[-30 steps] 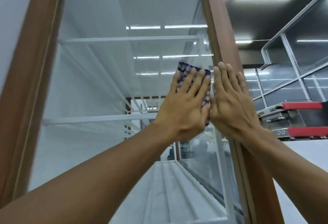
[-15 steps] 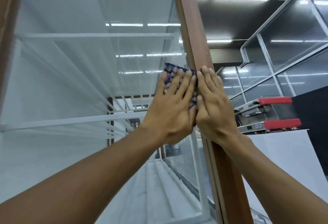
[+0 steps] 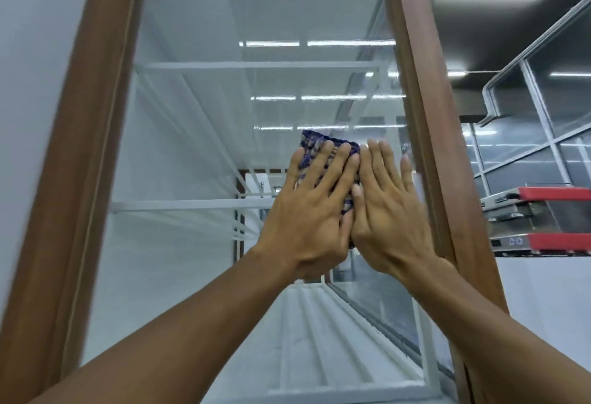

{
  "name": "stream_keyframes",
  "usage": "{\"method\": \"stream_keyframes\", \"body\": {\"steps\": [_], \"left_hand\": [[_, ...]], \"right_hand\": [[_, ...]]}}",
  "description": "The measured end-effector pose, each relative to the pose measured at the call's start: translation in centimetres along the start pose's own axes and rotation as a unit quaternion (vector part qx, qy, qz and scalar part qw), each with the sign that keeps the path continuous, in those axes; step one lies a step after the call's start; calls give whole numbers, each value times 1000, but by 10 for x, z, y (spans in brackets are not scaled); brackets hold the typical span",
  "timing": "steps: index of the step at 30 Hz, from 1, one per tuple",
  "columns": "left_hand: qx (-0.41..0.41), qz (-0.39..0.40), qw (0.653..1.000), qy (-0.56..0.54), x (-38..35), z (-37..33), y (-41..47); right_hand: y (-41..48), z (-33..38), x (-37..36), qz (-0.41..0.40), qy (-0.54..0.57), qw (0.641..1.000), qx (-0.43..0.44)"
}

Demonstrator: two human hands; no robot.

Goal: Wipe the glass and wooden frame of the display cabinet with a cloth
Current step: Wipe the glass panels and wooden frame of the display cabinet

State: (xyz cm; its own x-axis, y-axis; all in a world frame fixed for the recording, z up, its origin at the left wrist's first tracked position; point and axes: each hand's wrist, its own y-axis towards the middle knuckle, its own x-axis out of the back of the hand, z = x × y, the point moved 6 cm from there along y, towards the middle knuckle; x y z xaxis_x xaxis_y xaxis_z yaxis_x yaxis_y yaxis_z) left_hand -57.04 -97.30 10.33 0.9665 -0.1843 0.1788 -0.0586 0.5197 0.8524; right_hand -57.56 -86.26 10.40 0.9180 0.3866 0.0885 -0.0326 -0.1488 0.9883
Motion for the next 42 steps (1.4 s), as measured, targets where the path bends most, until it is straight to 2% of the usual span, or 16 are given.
{"method": "stream_keyframes", "body": {"steps": [4,12,18,22,26,27,31,35,39,42], "left_hand": [[13,-10,1000,24,13,46,-29],[93,15,990,101,46,145,-86],[179,3,973,143,62,195,-134],[193,-14,976,102,50,161,-161],[87,8,994,64,28,103,-121],[81,2,995,61,27,98,-103],[185,-27,982,31,23,87,-79],[86,-3,995,44,11,55,-79],[113,-4,993,32,8,40,-23],[64,4,998,29,-2,3,-30]], "right_hand": [[12,46,-23,12,21,1000,20],[35,152,-56,30,51,994,95],[26,187,-75,61,2,991,120],[2,161,-71,45,-16,991,121],[-7,123,-52,17,-14,993,115],[-6,113,-47,10,-18,994,103],[-7,66,-34,14,-43,997,59],[-11,43,-24,12,-32,996,85],[-11,36,-17,12,9,996,82],[-15,8,-2,40,-25,996,73]]}}
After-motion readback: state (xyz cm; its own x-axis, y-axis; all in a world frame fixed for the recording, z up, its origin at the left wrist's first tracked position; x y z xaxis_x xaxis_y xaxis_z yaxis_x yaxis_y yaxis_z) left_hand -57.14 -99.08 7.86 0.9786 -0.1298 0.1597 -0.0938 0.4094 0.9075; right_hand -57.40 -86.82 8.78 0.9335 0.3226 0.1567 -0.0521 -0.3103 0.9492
